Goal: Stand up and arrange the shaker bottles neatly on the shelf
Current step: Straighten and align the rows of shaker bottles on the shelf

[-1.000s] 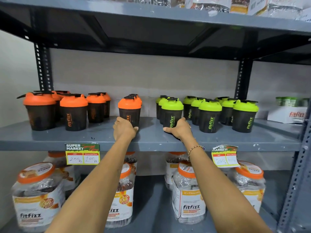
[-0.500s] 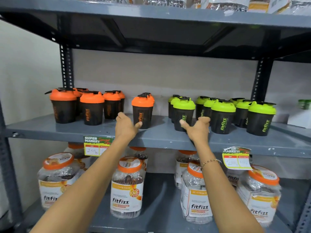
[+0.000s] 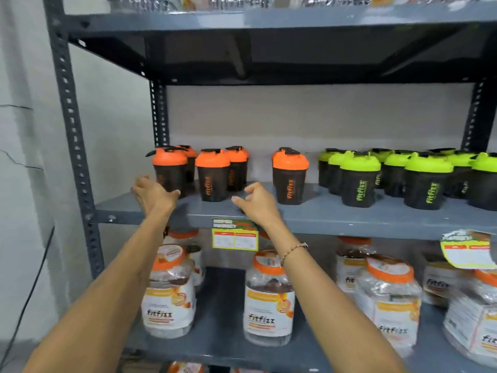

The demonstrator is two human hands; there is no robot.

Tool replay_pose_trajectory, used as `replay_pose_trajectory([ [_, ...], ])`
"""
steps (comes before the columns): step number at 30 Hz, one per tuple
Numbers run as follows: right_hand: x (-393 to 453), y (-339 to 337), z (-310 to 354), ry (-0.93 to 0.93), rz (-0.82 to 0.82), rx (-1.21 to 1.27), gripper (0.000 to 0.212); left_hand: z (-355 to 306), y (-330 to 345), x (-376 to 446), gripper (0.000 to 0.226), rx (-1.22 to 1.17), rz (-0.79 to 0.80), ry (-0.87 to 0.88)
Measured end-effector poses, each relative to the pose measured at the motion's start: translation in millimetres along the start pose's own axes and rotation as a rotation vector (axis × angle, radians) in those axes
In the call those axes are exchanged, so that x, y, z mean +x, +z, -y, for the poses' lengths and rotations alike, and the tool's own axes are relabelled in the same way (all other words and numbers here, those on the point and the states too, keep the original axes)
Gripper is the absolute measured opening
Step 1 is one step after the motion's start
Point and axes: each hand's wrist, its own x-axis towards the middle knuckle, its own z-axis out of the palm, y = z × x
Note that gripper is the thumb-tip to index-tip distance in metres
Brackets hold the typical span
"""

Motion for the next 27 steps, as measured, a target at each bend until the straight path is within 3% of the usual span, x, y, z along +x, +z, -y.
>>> replay_pose_trajectory([
  [4, 23, 38, 30, 0.093, 0.075, -0.068, 0.093, 16, -11, 36, 0.090, 0.044, 0.226, -0.021],
  [7, 33, 60, 46, 0.150, -0.006, -0.094, 0.112, 20, -8, 53, 0.095, 0.019, 0.302, 0.000],
  [13, 51, 85, 54, 0.238, -0.080, -0.123, 0.105, 25, 11, 65, 0.113, -0.052, 0.358, 0.036],
  [18, 57, 93, 56, 0.277, -0.108, -0.184, 0.088, 30, 16, 82, 0.098, -0.002, 0.358, 0.023],
  [27, 53, 69, 32, 0.328, -0.144, -0.179, 0.080, 51, -5, 109, 0.087, 0.079, 0.331, 0.054],
])
